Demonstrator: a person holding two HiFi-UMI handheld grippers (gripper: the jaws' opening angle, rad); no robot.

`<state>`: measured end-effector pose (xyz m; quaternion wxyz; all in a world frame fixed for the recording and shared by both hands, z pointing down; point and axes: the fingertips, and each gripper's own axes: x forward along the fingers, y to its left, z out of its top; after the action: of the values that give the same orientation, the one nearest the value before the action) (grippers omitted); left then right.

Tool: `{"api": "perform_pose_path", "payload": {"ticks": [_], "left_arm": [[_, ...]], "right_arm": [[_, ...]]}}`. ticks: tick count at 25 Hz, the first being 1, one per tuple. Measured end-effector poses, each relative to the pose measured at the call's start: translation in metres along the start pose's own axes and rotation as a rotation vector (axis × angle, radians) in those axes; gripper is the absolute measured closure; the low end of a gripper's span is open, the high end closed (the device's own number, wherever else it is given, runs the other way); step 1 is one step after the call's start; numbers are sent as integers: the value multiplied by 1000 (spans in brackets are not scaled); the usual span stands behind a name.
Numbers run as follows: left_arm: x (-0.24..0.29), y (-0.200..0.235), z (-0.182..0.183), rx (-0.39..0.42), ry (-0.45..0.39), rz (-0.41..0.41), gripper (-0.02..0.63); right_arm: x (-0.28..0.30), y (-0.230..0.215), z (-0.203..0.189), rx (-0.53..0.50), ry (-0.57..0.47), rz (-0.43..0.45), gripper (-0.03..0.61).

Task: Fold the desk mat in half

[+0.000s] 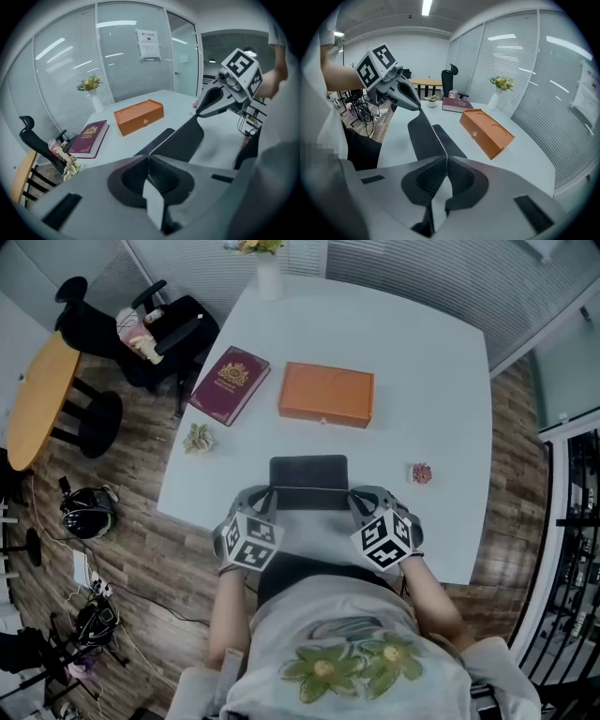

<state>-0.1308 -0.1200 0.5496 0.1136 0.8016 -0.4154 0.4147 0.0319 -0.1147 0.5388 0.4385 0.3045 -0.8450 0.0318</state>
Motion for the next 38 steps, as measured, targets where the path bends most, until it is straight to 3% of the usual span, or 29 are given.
{"api": "perform_pose_path", "payload": {"ticks": [38], "left_arm": [[29,39,27,8,-29,9,601]], "right_arm": [[29,-47,20,-19,-10,-40,554]]}}
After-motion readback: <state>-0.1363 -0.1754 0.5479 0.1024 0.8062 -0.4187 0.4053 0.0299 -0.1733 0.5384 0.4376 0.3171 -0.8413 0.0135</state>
